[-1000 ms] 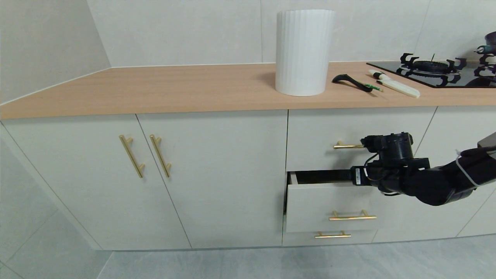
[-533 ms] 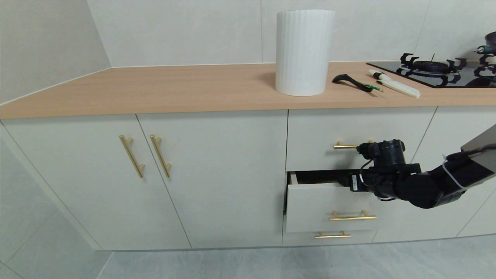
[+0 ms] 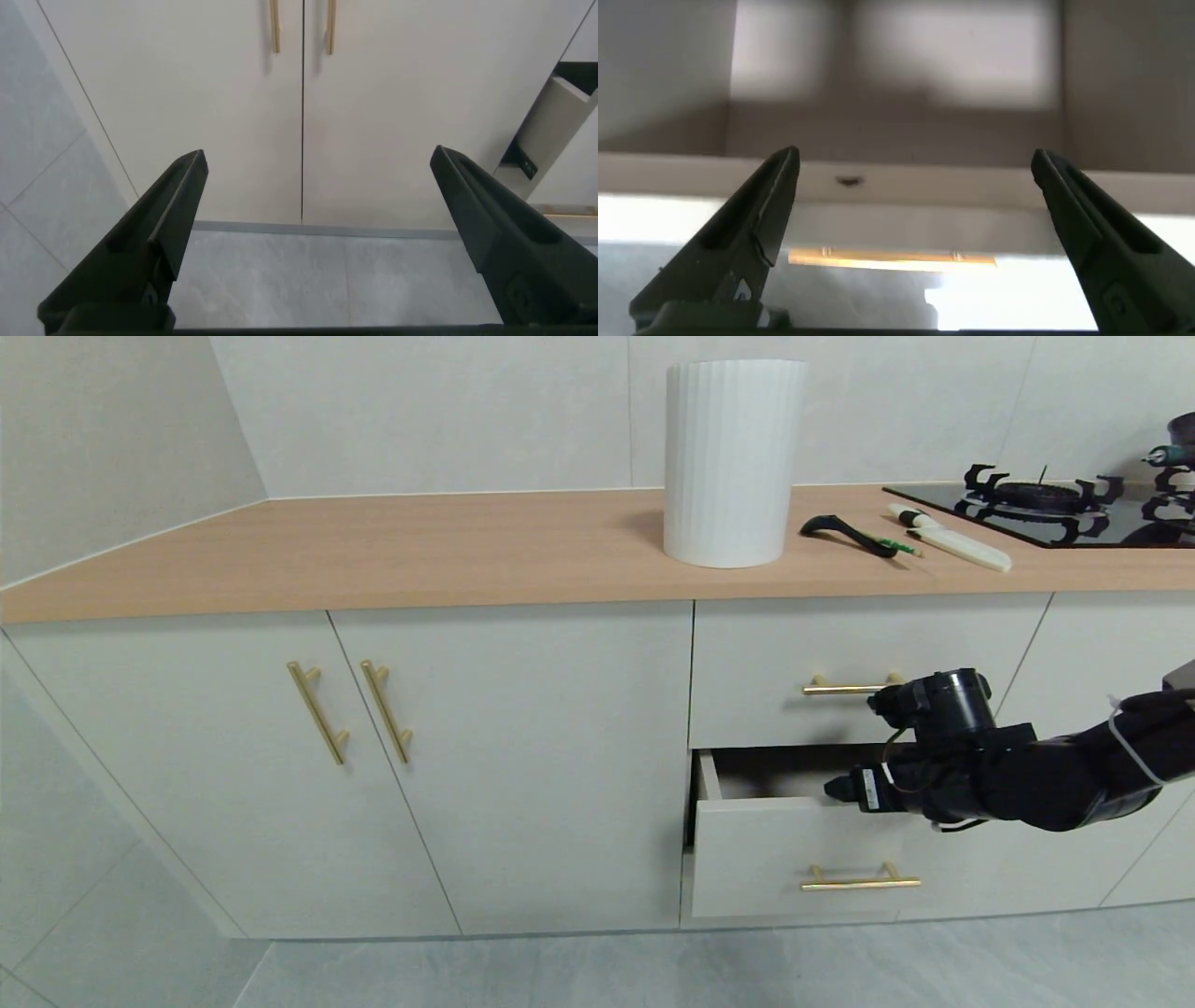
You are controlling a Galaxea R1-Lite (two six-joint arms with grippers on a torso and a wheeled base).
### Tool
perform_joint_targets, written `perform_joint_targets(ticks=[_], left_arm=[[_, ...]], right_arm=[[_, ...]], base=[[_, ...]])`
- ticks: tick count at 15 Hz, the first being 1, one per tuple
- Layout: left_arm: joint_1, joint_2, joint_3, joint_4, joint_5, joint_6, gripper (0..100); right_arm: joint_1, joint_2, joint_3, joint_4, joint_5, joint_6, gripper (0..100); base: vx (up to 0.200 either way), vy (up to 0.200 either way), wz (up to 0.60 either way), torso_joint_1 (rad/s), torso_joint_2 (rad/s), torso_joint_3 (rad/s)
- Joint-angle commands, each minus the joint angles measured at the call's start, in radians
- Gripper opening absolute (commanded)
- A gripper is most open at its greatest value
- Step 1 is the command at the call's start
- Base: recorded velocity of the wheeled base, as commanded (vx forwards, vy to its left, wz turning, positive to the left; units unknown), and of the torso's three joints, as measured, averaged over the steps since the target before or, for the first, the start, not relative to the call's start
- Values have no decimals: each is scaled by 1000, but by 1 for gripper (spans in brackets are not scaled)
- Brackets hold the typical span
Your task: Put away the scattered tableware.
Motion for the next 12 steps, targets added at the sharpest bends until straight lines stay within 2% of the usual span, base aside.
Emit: perform_joint_targets(ticks=[1, 7, 12], left_arm=[[0, 1, 0, 0, 0, 0, 100], [0, 1, 0, 0, 0, 0, 100], [0, 1, 0, 0, 0, 0, 100]], right_arm=[[7, -49, 8, 42, 1, 1, 100], [29, -127, 148, 43, -1, 9, 100], [44, -262, 327, 39, -3, 10, 100]], base=[[0, 0, 0, 0, 0, 0], [0, 0, 0, 0, 0, 0], [0, 0, 0, 0, 0, 0]])
